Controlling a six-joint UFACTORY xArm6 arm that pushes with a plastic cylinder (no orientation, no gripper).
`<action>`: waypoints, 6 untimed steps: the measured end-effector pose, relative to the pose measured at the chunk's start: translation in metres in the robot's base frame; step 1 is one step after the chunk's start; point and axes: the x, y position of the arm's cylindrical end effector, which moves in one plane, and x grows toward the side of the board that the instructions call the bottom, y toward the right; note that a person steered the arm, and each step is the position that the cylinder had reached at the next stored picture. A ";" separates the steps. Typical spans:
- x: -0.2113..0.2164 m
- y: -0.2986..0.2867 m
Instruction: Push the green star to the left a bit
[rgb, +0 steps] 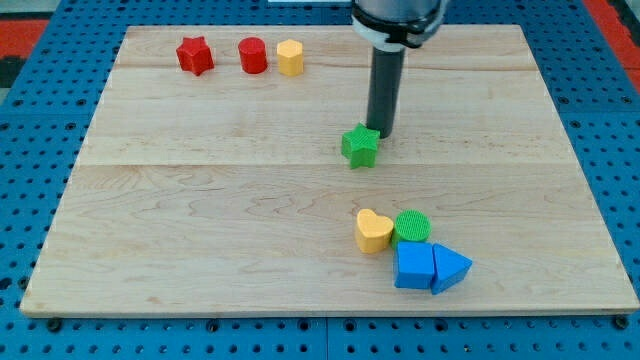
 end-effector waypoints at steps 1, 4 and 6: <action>0.024 0.014; 0.038 -0.122; 0.006 -0.166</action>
